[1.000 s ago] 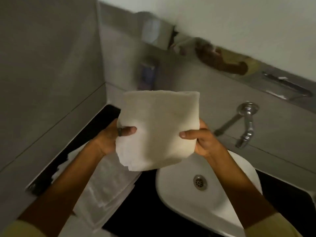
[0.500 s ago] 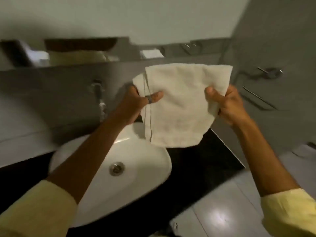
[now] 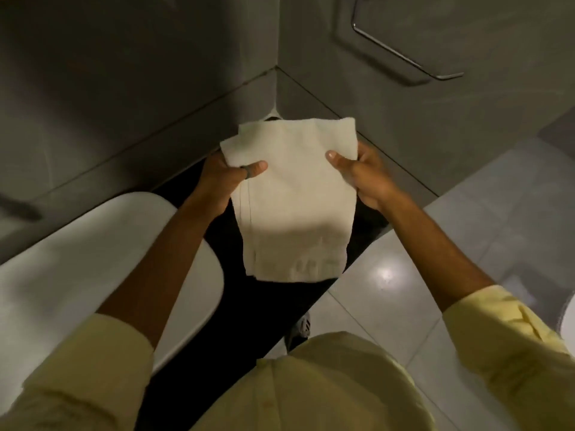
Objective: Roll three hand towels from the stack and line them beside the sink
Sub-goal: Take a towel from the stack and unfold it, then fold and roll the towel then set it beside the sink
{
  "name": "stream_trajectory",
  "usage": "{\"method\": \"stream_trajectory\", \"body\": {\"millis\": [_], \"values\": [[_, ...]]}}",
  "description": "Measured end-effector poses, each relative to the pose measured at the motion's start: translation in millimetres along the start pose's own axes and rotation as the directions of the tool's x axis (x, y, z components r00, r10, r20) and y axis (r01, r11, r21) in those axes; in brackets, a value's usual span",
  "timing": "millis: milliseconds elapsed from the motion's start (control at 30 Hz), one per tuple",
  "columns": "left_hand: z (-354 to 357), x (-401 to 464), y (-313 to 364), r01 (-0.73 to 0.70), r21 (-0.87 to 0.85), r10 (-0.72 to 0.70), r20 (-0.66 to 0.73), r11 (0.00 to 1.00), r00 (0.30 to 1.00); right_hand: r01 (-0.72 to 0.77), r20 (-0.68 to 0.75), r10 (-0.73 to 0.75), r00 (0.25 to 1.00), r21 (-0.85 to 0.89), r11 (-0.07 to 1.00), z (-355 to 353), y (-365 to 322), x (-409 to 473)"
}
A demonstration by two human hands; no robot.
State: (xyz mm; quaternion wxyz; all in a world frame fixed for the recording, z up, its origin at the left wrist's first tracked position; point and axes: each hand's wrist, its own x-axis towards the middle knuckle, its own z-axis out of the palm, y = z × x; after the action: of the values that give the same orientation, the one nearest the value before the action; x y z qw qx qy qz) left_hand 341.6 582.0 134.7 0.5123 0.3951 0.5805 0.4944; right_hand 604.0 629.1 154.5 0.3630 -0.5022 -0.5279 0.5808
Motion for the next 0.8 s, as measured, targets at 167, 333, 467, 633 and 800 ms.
{"method": "stream_trajectory", "body": {"millis": [167,333,467,633,800], "values": [[50,30,-105,0.251,0.411,-0.119,-0.32,0.876,0.94,-0.209,-0.04,0.211,0.977,-0.391,0.896,-35,125,71],[109,-7,-198,-0.082,0.906,0.013,0.084,0.414,0.996,-0.09,-0.256,-0.107,0.961,-0.652,0.753,-26,187,64],[112,-20,-212,-0.228,0.962,0.07,0.219,0.151,0.973,0.368,0.301,-0.223,0.927,-0.838,0.402,1,219,28],[115,-17,-212,-0.206,0.968,0.059,0.2,0.146,0.978,0.464,0.44,-0.15,0.885,-0.859,0.219,-1,228,51],[109,-4,-199,-0.2,0.965,-0.022,0.207,0.172,0.978,0.408,0.396,-0.099,0.913,-0.877,0.252,-22,212,105]]}}
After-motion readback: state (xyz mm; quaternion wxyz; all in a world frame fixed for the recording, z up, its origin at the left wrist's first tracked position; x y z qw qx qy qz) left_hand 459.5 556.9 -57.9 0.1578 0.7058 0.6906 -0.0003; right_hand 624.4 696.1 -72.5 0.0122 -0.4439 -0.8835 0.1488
